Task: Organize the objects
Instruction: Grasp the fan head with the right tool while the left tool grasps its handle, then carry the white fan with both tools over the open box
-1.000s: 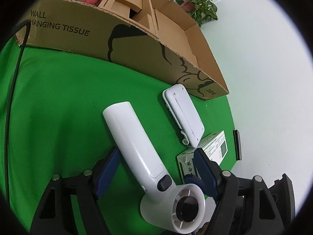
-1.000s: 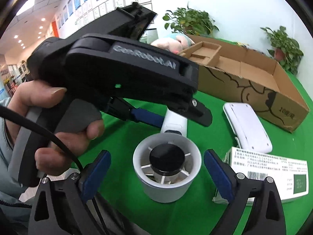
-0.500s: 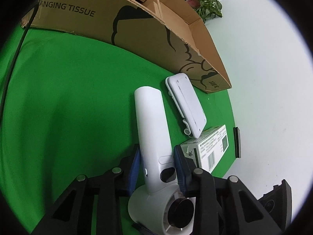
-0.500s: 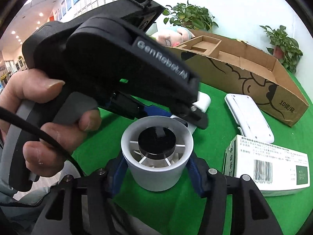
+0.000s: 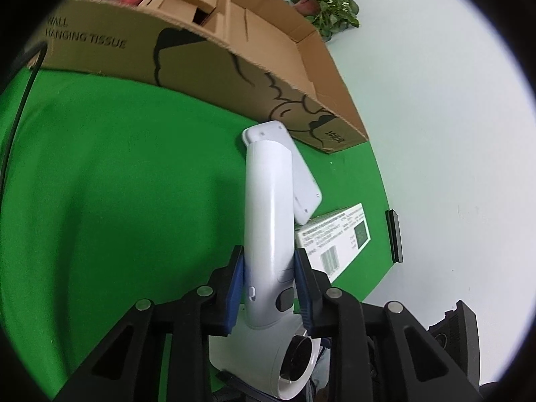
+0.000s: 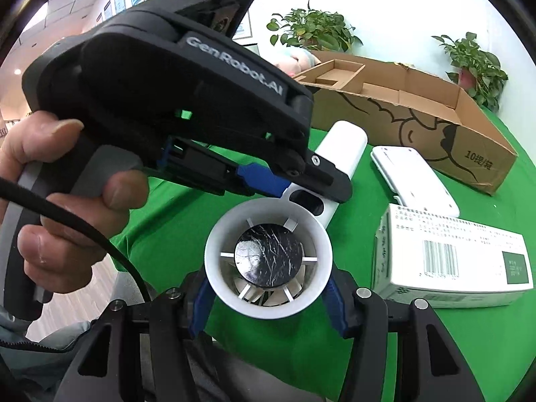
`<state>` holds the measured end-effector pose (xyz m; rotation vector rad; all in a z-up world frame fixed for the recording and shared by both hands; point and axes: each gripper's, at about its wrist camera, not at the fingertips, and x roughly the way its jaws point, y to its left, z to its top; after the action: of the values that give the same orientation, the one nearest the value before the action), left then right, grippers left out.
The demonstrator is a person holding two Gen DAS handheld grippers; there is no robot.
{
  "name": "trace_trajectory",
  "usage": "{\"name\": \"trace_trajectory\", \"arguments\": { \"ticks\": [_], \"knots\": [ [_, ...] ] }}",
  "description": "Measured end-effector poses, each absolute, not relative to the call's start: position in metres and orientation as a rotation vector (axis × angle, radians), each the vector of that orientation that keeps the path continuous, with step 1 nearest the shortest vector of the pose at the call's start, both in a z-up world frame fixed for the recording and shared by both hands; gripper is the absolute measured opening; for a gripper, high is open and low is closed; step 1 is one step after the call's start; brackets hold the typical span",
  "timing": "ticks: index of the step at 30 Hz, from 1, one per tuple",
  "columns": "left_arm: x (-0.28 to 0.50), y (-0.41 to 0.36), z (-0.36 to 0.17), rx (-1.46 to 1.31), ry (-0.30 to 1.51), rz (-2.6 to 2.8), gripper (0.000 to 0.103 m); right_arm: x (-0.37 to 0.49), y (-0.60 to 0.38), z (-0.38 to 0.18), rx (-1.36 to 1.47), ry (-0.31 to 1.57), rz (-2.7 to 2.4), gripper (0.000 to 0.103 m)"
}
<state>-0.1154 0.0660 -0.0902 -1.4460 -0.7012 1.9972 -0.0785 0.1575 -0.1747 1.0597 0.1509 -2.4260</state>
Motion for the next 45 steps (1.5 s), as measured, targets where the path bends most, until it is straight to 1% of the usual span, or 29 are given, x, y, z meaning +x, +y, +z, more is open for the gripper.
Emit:
{"name": "trace_trajectory", "arguments": {
  "ticks": [8,13,25,36,45],
  "knots": [
    [-0.097,0.076,-0.061,-1.371,-0.627,2.055,0.027,-0.072,0.165,-0.156,0.970,0.156,-2.465,0.053],
    [-0.091,0.076,-0.039,-1.315,-0.580,2.094,0.026,-0.069,0.177,-0.141,0.935,0.051,-2.461,0.053],
    [-0.079,0.094,0.016,-1.153,-0.476,2.181,0.025,-0.051,0.193,-0.085,0.821,-0.103,-2.469,0.053],
    [-0.085,0.105,0.058,-1.013,-0.440,2.161,0.025,-0.052,0.203,-0.037,0.714,-0.079,-2.582,0.053],
    [-0.099,0.101,0.078,-0.949,-0.485,2.151,0.025,-0.068,0.199,-0.006,0.715,0.049,-2.600,0.053]
  ]
}}
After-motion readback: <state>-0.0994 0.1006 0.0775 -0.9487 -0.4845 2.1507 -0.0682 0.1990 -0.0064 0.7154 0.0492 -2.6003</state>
